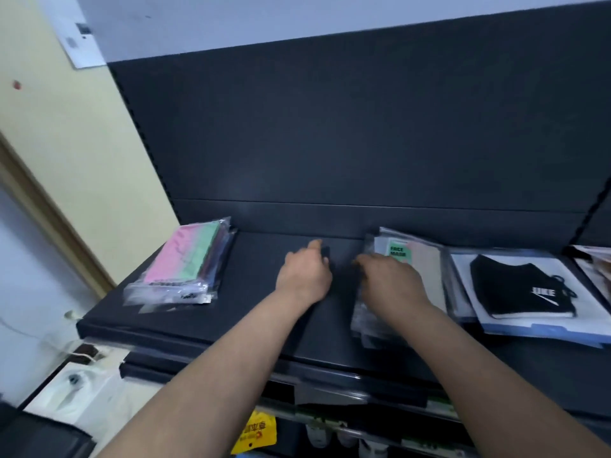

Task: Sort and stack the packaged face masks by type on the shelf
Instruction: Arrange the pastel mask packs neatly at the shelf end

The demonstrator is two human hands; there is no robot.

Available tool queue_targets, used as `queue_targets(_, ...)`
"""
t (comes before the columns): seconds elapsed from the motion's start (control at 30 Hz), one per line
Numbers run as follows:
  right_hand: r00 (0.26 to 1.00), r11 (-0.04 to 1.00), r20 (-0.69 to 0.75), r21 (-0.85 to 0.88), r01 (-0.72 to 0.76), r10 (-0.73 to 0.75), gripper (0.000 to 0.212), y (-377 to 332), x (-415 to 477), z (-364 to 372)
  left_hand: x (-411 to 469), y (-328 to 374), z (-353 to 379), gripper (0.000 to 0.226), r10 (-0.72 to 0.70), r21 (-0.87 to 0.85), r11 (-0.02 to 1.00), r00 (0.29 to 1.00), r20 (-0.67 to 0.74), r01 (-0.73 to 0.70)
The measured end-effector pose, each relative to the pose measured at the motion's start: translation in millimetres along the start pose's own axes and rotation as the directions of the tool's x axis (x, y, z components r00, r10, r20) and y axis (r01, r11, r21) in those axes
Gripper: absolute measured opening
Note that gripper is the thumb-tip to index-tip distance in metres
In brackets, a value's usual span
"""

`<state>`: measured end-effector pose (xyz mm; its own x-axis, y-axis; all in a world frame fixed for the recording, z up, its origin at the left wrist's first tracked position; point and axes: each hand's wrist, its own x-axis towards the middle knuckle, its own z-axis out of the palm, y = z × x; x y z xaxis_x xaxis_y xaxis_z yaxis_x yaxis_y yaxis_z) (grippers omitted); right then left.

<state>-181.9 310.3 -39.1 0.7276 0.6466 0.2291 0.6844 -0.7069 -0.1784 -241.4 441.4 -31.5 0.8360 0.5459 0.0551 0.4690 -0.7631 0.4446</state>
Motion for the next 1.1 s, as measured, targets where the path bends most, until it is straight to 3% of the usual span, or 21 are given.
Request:
queue_targets(0.17, 0.993, 0.984, 0.040, 0.149, 0.101, -0.108, 0.039, -77, 29, 26, 7, -81, -66, 0.040, -0.034, 0.025, 0.999, 0.965, -0.261, 0.042)
queue_targets(0.3, 0.988, 0.950, 0.089, 0.298, 0.096, -0.128, 0.031, -143, 54, 45, 17, -162, -112, 0.039, -0.100, 0.027, 0.993, 0.944, -0.315, 0.115)
queue_targets(0.43, 0.986, 0.912, 0.110, 0.403, 0.074, -0.129, 0.036, -210, 83, 62, 32, -236, -139, 0.047, -0.180, 0.009, 0.983, 0.961, -0.210, 0.186)
queue_targets(0.7, 0.955, 0.897, 0.266, 0.441, 0.004, -0.135, 0.058, -265, 100, 83, 69, -291, -132, 0.058, -0.112, -0.265, 0.954, 0.986, 0.120, 0.141)
queue_targets(0.8, 0.944, 0.912, 0.319, 0.406, -0.051, -0.089, 0.058, -256, 94, 85, 73, -280, -121, 0.057, -0.123, -0.292, 0.942, 0.981, 0.151, 0.163)
queue_targets(1.0, 0.959, 0.960, 0.274, 0.243, -0.137, 0.068, 0.038, -197, 63, 63, 69, -214, -90, 0.057, 0.105, -0.211, 0.976, 0.965, 0.241, -0.053)
queue_targets(1.1, 0.950, 0.950, 0.263, 0.216, -0.227, 0.167, 0.039, -155, 40, 48, 63, -171, -71, 0.058, 0.204, -0.217, 0.966, 0.935, 0.289, -0.144)
